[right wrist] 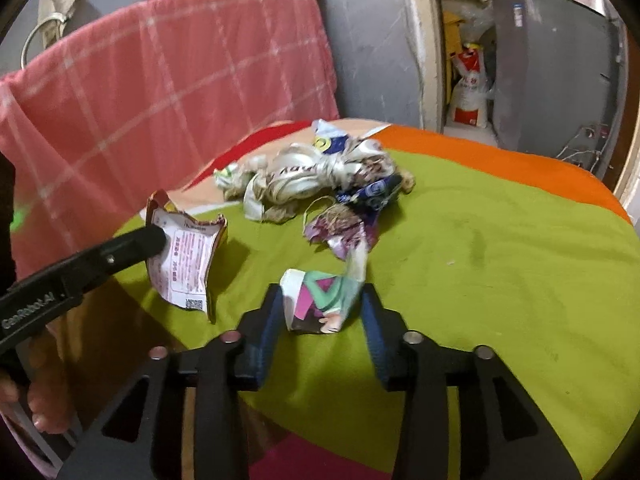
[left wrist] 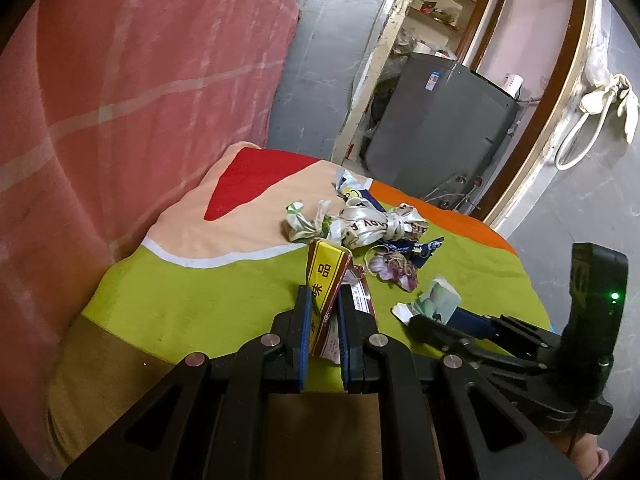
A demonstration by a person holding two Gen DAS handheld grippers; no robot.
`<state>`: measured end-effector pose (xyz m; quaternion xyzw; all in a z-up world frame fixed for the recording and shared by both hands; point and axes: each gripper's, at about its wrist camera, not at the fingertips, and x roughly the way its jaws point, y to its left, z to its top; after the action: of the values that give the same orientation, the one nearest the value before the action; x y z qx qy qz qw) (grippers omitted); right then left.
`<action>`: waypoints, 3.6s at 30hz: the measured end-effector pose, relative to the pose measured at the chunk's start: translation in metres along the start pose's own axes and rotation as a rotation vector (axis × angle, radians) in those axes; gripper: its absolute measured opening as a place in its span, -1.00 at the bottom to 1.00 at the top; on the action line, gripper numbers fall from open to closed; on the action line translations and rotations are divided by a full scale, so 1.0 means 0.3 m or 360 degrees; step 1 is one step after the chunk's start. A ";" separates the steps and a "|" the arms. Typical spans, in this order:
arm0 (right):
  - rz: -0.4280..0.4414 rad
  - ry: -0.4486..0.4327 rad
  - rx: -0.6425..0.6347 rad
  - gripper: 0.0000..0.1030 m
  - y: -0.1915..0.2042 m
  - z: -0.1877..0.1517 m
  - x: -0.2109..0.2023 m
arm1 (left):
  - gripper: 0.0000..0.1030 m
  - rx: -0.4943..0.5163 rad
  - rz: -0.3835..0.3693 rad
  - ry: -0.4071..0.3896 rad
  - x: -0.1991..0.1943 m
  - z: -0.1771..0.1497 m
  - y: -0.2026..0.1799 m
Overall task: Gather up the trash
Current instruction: 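Grasp and lift the pink-green paper with the right tool while the left tool holds the yellow box, then carry both held pieces over the blue bucket, then open both tools to drop the pieces into the blue bucket, then move both open tools back to the trash pile on the bedspread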
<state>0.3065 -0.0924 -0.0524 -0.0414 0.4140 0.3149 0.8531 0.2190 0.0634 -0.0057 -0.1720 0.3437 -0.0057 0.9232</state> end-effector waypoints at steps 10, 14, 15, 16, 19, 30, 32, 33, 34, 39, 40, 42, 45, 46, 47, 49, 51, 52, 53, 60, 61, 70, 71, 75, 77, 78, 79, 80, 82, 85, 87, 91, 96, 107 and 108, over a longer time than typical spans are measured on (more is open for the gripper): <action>-0.0062 0.0052 -0.0041 -0.34 0.008 0.007 0.028 | -0.82 -0.0005 -0.0017 0.0014 0.005 0.003 0.015; -0.0057 0.0018 -0.0021 -0.37 0.000 0.002 0.009 | -0.82 0.0024 -0.0016 -0.0008 -0.007 0.002 0.000; -0.0054 -0.0004 -0.0018 -0.37 -0.003 -0.003 -0.005 | -0.82 0.0033 -0.0023 -0.0016 -0.012 0.001 -0.007; -0.0057 -0.0036 -0.0015 -0.37 -0.006 -0.009 -0.024 | -0.82 0.0038 -0.0031 -0.0021 -0.015 0.000 -0.013; -0.0087 -0.0143 -0.0008 -0.37 -0.017 -0.028 -0.091 | -0.82 0.0063 -0.0059 -0.0052 -0.029 -0.002 -0.042; -0.0357 -0.0653 0.0052 -0.37 -0.119 -0.119 -0.480 | -0.82 0.0225 -0.0299 -0.0262 -0.081 0.002 -0.311; -0.0427 -0.0733 0.0065 -0.37 -0.152 -0.138 -0.555 | -0.82 0.0252 -0.0346 -0.0288 -0.074 0.001 -0.366; -0.0457 -0.0763 0.0071 -0.37 -0.167 -0.146 -0.584 | -0.82 0.0275 -0.0379 -0.0311 -0.072 -0.005 -0.413; -0.0498 -0.0798 0.0079 -0.37 -0.189 -0.157 -0.622 | -0.82 0.0293 -0.0402 -0.0325 -0.069 -0.008 -0.441; -0.0665 -0.0920 0.0125 -0.36 -0.293 -0.205 -0.757 | -0.82 0.0403 -0.0526 -0.0399 -0.040 -0.040 -0.650; -0.0710 -0.0947 0.0143 -0.36 -0.327 -0.222 -0.789 | -0.82 0.0420 -0.0538 -0.0406 -0.034 -0.043 -0.676; -0.0772 -0.0979 0.0172 -0.36 -0.378 -0.251 -0.827 | -0.81 0.0462 -0.0574 -0.0423 -0.008 -0.058 -0.761; -0.0877 -0.1022 0.0222 -0.36 -0.454 -0.294 -0.868 | -0.81 0.0518 -0.0624 -0.0419 0.038 -0.074 -0.862; -0.0909 -0.1033 0.0246 -0.36 -0.487 -0.308 -0.879 | -0.81 0.0540 -0.0644 -0.0410 0.056 -0.081 -0.906; -0.0928 -0.1039 0.0259 -0.36 -0.503 -0.316 -0.882 | -0.81 0.0555 -0.0660 -0.0401 0.074 -0.085 -0.938; -0.0997 -0.1042 0.0297 -0.36 -0.567 -0.343 -0.894 | -0.81 0.0582 -0.0687 -0.0378 0.106 -0.095 -0.996; -0.1028 -0.1047 0.0335 -0.36 -0.613 -0.368 -0.902 | -0.81 0.0606 -0.0709 -0.0346 0.142 -0.102 -1.052; -0.1041 -0.1044 0.0360 -0.36 -0.643 -0.379 -0.901 | -0.81 0.0618 -0.0716 -0.0328 0.161 -0.107 -1.079; -0.1051 -0.1042 0.0373 -0.36 -0.660 -0.390 -0.906 | -0.81 0.0627 -0.0720 -0.0310 0.179 -0.110 -1.100; -0.1084 -0.1021 0.0483 -0.35 -0.764 -0.451 -0.882 | -0.81 0.0670 -0.0711 -0.0182 0.292 -0.145 -1.193; -0.1087 -0.1013 0.0498 -0.35 -0.777 -0.459 -0.875 | -0.81 0.0675 -0.0711 -0.0159 0.309 -0.149 -1.202; -0.1072 -0.0903 0.0585 -0.31 -0.867 -0.496 -0.822 | -0.80 0.0710 -0.0661 0.0070 0.457 -0.190 -1.259; -0.1067 -0.0897 0.0597 -0.29 -0.881 -0.500 -0.819 | -0.80 0.0711 -0.0655 0.0085 0.468 -0.195 -1.261; -0.1053 -0.0869 0.0635 -0.28 -0.917 -0.503 -0.809 | -0.80 0.0716 -0.0649 0.0128 0.491 -0.214 -1.264; -0.1036 -0.0861 0.0651 -0.25 -0.929 -0.504 -0.807 | -0.79 0.0713 -0.0634 0.0144 0.506 -0.215 -1.265; -0.1034 -0.0860 0.0657 -0.16 -0.932 -0.504 -0.806 | -0.79 0.0709 -0.0632 0.0152 0.508 -0.217 -1.262; -0.1036 -0.0861 0.0659 -0.11 -0.934 -0.504 -0.806 | -0.78 0.0702 -0.0628 0.0158 0.508 -0.215 -1.260; -0.1036 -0.0866 0.0658 -0.07 -0.934 -0.500 -0.809 | -0.73 0.0694 -0.0623 0.0160 0.507 -0.214 -1.255; -0.1039 -0.0878 0.0658 -0.03 -0.930 -0.499 -0.812 | -0.58 0.0666 -0.0619 0.0153 0.504 -0.208 -1.245; -0.1053 -0.0899 0.0662 0.09 -0.925 -0.494 -0.817 | -0.35 0.0622 -0.0616 0.0112 0.487 -0.188 -1.220; -0.1073 -0.0931 0.0666 0.38 -0.911 -0.497 -0.830 | -0.12 0.0609 -0.0608 0.0082 0.465 -0.174 -1.203; -0.1114 -0.1004 0.0666 0.60 -0.885 -0.500 -0.862 | 0.51 0.0556 -0.0575 0.0001 0.426 -0.142 -1.153; -0.1118 -0.1077 0.0652 1.00 -0.852 -0.498 -0.888 | 0.90 0.0468 -0.0494 -0.0135 0.369 -0.108 -1.071; -0.1116 -0.1105 0.0593 1.00 -0.760 -0.469 -0.916 | 0.91 0.0515 -0.0364 -0.0310 0.247 -0.085 -0.961; -0.1111 -0.1108 0.0586 1.00 -0.746 -0.465 -0.921 | 0.91 0.0515 -0.0367 -0.0322 0.231 -0.083 -0.950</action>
<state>0.2128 -0.4561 0.0162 0.0807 0.1160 -0.0709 0.9874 0.2867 -0.2214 0.0246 -0.0594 0.2221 -0.1491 0.9617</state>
